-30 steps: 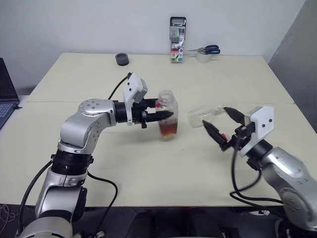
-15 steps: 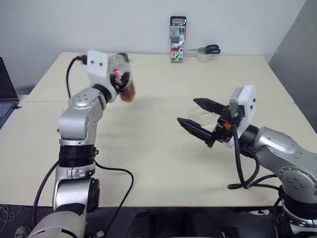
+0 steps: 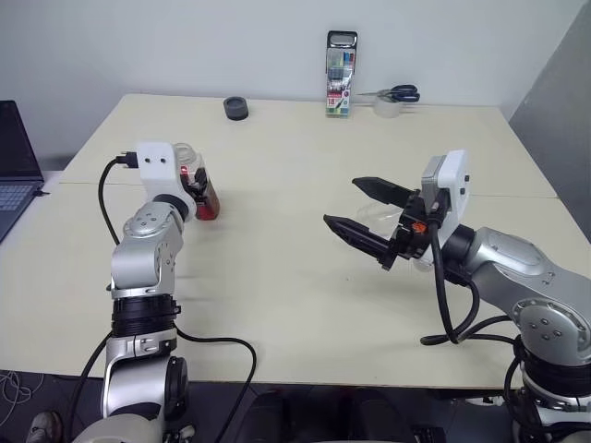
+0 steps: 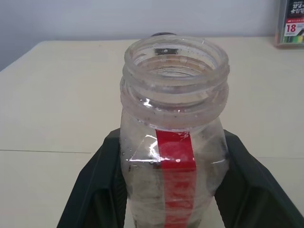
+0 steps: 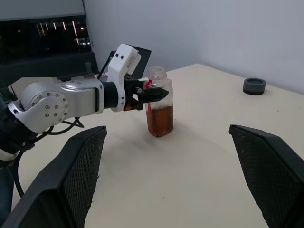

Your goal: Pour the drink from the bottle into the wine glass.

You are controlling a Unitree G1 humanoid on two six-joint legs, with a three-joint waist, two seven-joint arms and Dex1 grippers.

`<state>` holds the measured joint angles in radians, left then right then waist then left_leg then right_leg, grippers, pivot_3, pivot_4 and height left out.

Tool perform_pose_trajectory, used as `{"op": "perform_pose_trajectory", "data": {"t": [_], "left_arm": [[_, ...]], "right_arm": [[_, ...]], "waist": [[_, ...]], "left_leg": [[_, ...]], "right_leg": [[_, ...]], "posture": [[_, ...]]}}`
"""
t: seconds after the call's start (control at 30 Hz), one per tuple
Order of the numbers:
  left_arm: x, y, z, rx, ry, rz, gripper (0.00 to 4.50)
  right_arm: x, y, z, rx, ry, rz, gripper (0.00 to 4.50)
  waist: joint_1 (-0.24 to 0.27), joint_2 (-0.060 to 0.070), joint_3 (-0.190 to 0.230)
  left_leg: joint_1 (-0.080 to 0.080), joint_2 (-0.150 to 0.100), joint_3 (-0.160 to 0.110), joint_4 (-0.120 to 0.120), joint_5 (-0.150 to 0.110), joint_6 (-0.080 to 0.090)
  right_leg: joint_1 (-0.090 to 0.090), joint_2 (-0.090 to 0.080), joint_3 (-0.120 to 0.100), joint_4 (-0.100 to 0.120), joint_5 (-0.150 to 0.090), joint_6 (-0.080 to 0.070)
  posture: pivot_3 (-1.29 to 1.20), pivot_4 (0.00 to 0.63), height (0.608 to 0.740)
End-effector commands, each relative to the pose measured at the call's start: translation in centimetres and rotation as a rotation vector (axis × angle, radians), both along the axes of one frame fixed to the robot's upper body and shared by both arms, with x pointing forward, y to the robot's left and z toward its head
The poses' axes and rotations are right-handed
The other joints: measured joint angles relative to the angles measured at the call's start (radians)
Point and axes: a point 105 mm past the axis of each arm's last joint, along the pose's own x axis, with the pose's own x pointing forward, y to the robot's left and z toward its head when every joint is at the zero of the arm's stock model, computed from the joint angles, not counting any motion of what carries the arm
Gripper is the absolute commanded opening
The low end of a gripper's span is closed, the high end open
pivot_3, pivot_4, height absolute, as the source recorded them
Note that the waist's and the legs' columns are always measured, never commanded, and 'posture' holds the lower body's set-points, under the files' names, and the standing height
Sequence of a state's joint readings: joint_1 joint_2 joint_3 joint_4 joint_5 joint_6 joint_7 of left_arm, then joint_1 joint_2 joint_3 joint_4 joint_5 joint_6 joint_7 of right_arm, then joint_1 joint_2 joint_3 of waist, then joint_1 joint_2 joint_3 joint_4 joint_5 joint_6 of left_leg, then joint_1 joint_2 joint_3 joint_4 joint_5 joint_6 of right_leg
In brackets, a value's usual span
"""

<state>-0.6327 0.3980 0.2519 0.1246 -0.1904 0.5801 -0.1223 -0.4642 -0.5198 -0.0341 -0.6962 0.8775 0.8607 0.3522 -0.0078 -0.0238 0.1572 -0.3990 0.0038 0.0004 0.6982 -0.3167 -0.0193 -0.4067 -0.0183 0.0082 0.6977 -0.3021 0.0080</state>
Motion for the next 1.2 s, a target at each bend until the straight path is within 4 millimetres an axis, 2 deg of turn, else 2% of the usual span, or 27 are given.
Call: {"op": "perform_pose_trajectory", "data": {"t": [0.03, 0.37, 0.63, 0.93, 1.2], "left_arm": [[0.15, -0.21, 2.20, 0.005, -0.065, -0.018, 2.06], [0.79, -1.01, 1.99, -0.020, -0.028, -0.058, 2.06], [0.67, -0.62, 1.99, -0.030, -0.022, -0.052, 4.48], [0.11, -0.55, 1.26, -0.039, -0.004, -0.055, 4.48], [0.16, -0.22, 1.53, -0.036, -0.009, -0.050, 4.48]], "right_arm": [[-0.44, 0.14, 0.98, 0.016, -0.051, -0.002, 4.43], [-0.35, 0.03, 1.10, 0.024, -0.053, -0.026, 4.43], [-0.22, -0.08, 1.09, 0.020, -0.055, -0.038, 4.50], [-0.13, 0.00, 0.99, 0.019, -0.055, -0.041, 4.50], [-0.01, 0.01, 1.04, 0.018, -0.061, -0.047, 4.50]], "waist": [[0.000, 0.000, 0.000], [0.001, 0.000, 0.000], [0.001, 0.000, 0.000], [0.000, 0.000, 0.000], [0.000, 0.000, 0.000]], "left_leg": [[0.000, 0.000, 0.000, 0.000, 0.000, 0.000], [0.000, 0.000, 0.000, 0.000, 0.000, 0.000], [0.000, 0.000, 0.000, 0.000, 0.000, 0.000], [0.000, 0.000, 0.000, 0.000, 0.000, 0.000], [0.000, 0.000, 0.000, 0.000, 0.000, 0.000]], "right_leg": [[0.000, 0.000, 0.000, 0.000, 0.000, 0.000], [0.000, 0.000, 0.000, 0.000, 0.000, 0.000], [0.000, 0.000, 0.000, 0.000, 0.000, 0.000], [0.000, 0.000, 0.000, 0.000, 0.000, 0.000], [0.000, 0.000, 0.000, 0.000, 0.000, 0.000]], "posture": [[0.00, 0.150, 0.740], [0.00, 0.150, 0.740], [0.00, 0.150, 0.740], [0.00, 0.150, 0.740], [0.00, 0.150, 0.740]]}}
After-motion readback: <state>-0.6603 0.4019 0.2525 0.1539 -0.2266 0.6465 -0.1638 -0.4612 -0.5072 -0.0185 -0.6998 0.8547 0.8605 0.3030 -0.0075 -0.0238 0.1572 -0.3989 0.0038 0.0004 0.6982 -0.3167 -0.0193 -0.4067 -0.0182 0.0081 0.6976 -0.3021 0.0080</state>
